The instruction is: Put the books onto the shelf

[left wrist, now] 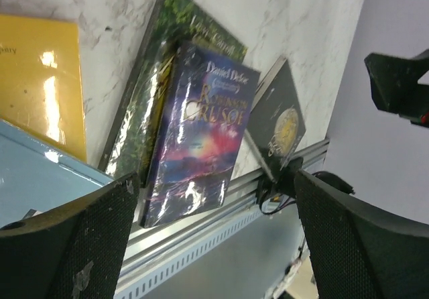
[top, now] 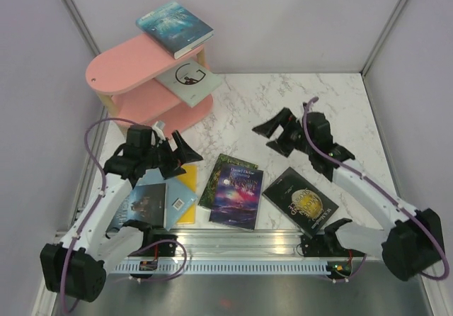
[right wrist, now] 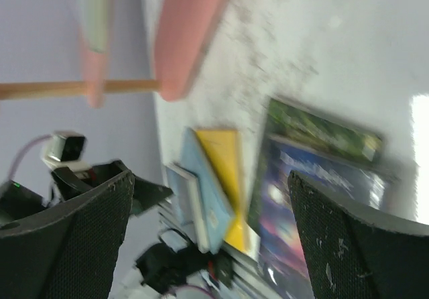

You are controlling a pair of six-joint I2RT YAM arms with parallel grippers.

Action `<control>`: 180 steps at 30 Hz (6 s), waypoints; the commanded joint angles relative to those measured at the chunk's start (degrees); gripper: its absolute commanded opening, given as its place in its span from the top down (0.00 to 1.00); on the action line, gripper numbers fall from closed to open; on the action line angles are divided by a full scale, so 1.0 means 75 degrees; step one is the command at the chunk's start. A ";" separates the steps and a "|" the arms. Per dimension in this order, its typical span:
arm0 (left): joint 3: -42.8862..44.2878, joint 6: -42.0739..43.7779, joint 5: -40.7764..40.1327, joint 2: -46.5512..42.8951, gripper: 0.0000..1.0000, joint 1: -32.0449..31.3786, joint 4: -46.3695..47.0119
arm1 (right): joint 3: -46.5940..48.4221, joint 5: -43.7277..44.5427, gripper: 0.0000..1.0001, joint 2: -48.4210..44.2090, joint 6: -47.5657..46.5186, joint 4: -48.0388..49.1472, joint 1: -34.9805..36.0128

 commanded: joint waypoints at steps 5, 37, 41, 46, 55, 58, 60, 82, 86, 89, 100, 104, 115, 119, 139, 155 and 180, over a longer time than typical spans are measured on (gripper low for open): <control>-0.1046 0.0501 0.0762 0.1013 0.03 -0.0829 0.1691 | -0.2900 0.0384 0.04 -0.2383 0.0141 -0.1932 0.0428; -0.3425 -0.1397 0.3259 0.4273 0.13 -0.2928 0.8079 | -0.3594 0.1907 0.20 0.1131 0.1631 0.1314 0.3874; -0.3496 -0.1456 0.3084 0.3933 0.58 -0.2928 0.7904 | -0.3547 0.1954 0.19 0.0827 0.1620 0.0976 0.3863; -0.3356 -0.1409 0.2825 0.3337 0.98 -0.2917 0.7248 | -0.3325 0.2480 0.15 -0.0517 0.1526 -0.0219 0.3711; -0.2209 -0.1011 0.1830 0.1347 0.98 -0.2916 0.4133 | -0.0750 0.2588 0.21 -0.1122 0.0203 -0.1580 0.2470; -0.1764 -0.1046 0.1572 0.0538 0.98 -0.2905 0.3265 | 0.0914 0.2167 0.61 0.0271 -0.0558 -0.1709 0.2001; -0.1517 -0.1058 0.1419 0.0184 0.98 -0.2905 0.2576 | 0.2273 0.1897 0.88 0.1486 -0.0946 -0.1815 0.1848; 0.0453 -0.0156 -0.0269 -0.1576 0.98 -0.2870 -0.0920 | 0.9435 0.0958 1.00 0.7798 -0.0408 -0.2378 0.1367; 0.0675 0.0090 -0.0421 -0.1470 0.98 -0.2870 -0.1119 | 1.0198 0.0865 1.00 0.8500 -0.0139 -0.2389 0.1367; 0.0851 0.0219 -0.0550 -0.1377 0.98 -0.2858 -0.1260 | 1.0854 0.0748 1.00 0.8980 0.0107 -0.2378 0.1367; 0.1238 0.0290 -0.0644 -0.1107 0.98 -0.2788 -0.1342 | 1.0614 0.0665 1.00 0.8962 0.0308 -0.2050 0.1285; 0.1495 0.0665 -0.0633 -0.0966 0.98 -0.2776 -0.1577 | 0.9019 0.0829 0.97 0.7638 -0.0324 -0.1932 0.0969; 0.4493 0.0981 -0.0362 0.0697 0.98 -0.2718 -0.1542 | 0.5127 0.1366 0.02 0.2906 -0.2106 -0.3534 -0.0192; 0.5982 0.0642 -0.0340 0.1528 0.98 -0.2098 -0.1518 | 0.4541 0.1533 0.02 0.1555 -0.1979 -0.3831 -0.0192; 0.4250 -0.3753 0.1021 0.1542 0.98 -0.0502 0.3885 | 0.2265 0.2562 0.02 -0.0182 0.1268 0.0986 0.3241; 0.2574 -0.5522 0.0540 0.0604 0.98 -0.0479 0.5220 | 0.3190 0.3759 0.17 0.0790 0.1655 0.1255 0.3640; 0.2221 -0.2987 0.1420 -0.0754 0.10 -0.0256 0.1165 | 0.3368 0.4499 1.00 -0.0815 0.1139 -0.2960 0.2915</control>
